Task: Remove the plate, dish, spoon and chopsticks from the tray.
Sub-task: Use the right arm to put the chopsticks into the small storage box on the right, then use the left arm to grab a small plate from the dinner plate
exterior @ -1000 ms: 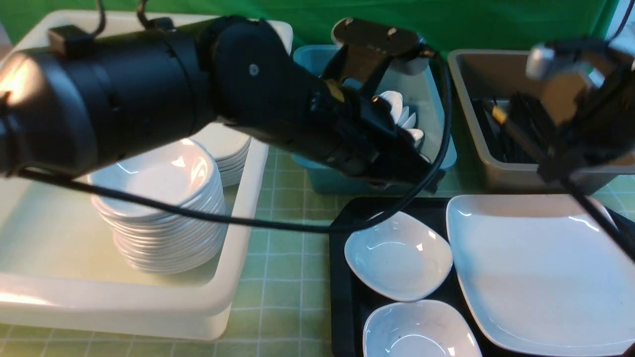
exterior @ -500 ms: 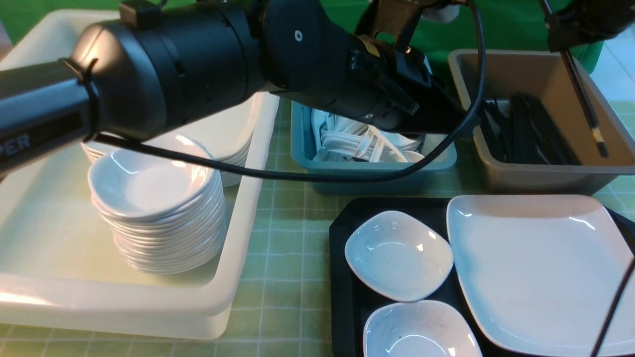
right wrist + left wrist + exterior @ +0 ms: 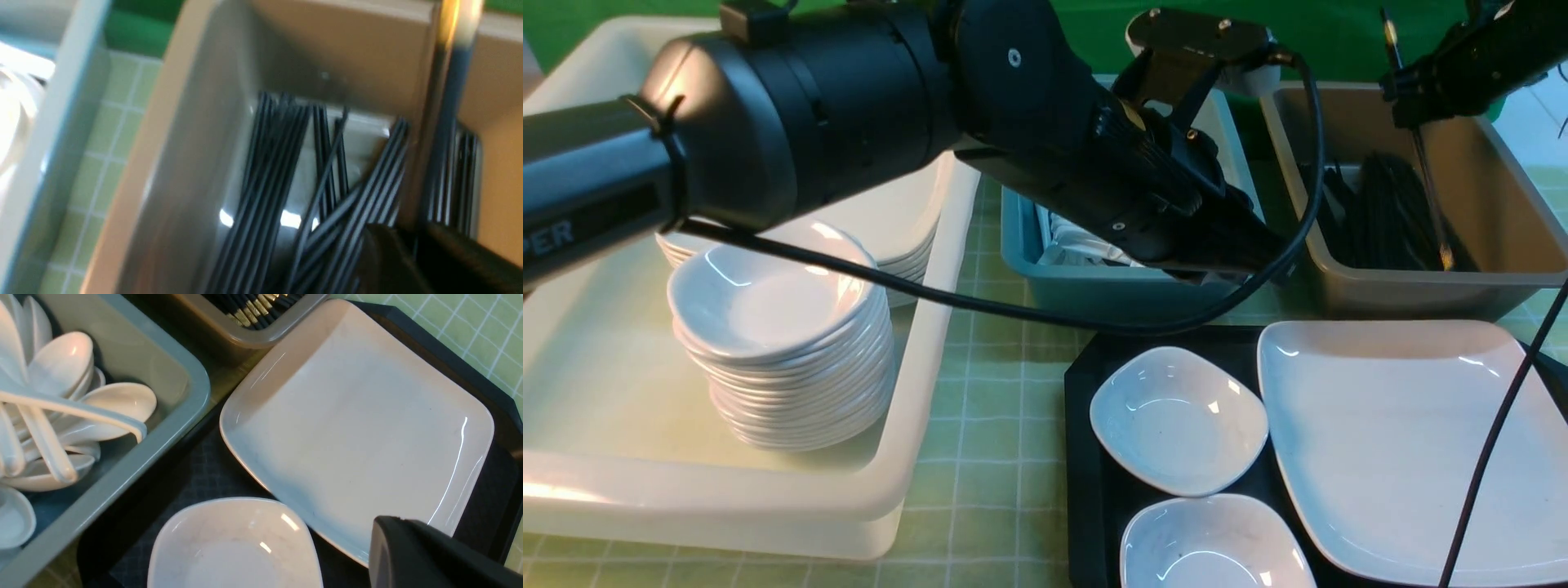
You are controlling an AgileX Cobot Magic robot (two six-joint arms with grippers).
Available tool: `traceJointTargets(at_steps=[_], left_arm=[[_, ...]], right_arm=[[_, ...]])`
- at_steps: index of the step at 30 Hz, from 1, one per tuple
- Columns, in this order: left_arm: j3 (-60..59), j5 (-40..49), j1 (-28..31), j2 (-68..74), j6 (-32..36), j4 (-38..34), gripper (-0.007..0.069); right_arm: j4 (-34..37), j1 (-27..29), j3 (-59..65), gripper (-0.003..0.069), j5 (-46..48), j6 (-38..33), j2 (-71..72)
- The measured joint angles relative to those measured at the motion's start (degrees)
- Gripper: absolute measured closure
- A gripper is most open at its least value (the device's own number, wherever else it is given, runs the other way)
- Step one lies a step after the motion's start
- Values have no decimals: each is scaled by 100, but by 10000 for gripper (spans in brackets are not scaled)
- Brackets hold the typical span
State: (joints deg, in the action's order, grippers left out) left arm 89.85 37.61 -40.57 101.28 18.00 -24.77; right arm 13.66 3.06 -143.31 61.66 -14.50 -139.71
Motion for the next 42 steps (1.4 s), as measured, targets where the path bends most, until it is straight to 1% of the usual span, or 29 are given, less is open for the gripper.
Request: traceJointTargets(at_steps=[1, 2, 4, 6, 7, 8, 9, 10, 11, 12, 13, 15, 18, 19, 20, 22, 25, 28, 30, 31, 34, 37, 39, 40, 42], left_arm=[[0, -8, 0, 0, -14, 0, 643], [0, -24, 0, 0, -71, 5, 643], [0, -42, 0, 0, -146, 11, 643], [6, 79, 0, 0, -253, 26, 643], [19, 182, 0, 0, -310, 76, 643], [60, 379, 0, 0, -460, 199, 643], [106, 627, 0, 0, -626, 377, 643], [106, 684, 0, 0, -660, 416, 643], [170, 1107, 0, 0, -886, 725, 643], [200, 1418, 0, 0, -989, 915, 643], [224, 1790, 0, 0, -1080, 1083, 643], [231, 2242, 0, 7, -1136, 1207, 643], [237, 2646, -54, 90, -1163, 1205, 643], [237, 2680, -105, 150, -1142, 1211, 641], [245, 2697, -142, 195, -1087, 1235, 641], [245, 2708, -308, 384, -966, 1335, 636], [245, 2707, -554, 672, -898, 1619, 613], [245, 2532, -753, 939, -976, 1871, 551], [245, 2418, -808, 1085, -1066, 1928, 484], [245, 2394, -813, 1118, -1092, 1935, 463], [245, 2314, -806, 1240, -1214, 2085, 344], [251, 2173, -801, 1368, -1232, 2093, 225], [251, 2137, -801, 1473, -1232, 2049, 183], [251, 2123, -801, 1485, -1232, 2043, 179], [251, 2077, -801, 1676, -1232, 2006, 155]], right_arm=[[-32, 0, -6, 470, 65, 38, 0], [-149, 2, -18, 402, 328, 220, 0], [-209, 2, -18, 326, 631, 537, 0], [-208, 2, 100, 301, 755, 826, 103], [-192, 7, 150, 308, 769, 858, 155], [-164, 6, 294, 340, 786, 877, 332], [-137, 6, 482, 393, 786, 841, 542], [-136, 6, 525, 419, 786, 827, 600], [-128, -5, 937, 508, 786, 717, 993], [-128, -5, 1316, 568, 772, 615, 1397], [-115, -10, 1944, 615, 755, 410, 2149], [-85, -22, 2656, 638, 740, 249, 2868], [-65, -66, 4425, 649, 739, -1, 4393], [-65, -89, 4978, 650, 716, -77, 4936], [-65, -122, 5302, 650, 646, -165, 5190], [-72, -201, 6303, 651, 199, -345, 5941], [-59, -241, 7218, 651, -253, -390, 6590], [-92, -241, 7570, 651, -127, -396, 6799], [-99, -241, 7628, 651, 14, -441, 6827], [-99, -241, 7630, 651, 31, -441, 6835], [-49, -241, 7635, 653, 79, -458, 6902], [242, -241, 7635, 658, 136, -530, 6931], [447, -280, 7635, 658, 276, -823, 6938], [468, -291, 7635, 658, 298, -870, 6938], [729, -456, 7635, 658, 577, -1390, 6948]])
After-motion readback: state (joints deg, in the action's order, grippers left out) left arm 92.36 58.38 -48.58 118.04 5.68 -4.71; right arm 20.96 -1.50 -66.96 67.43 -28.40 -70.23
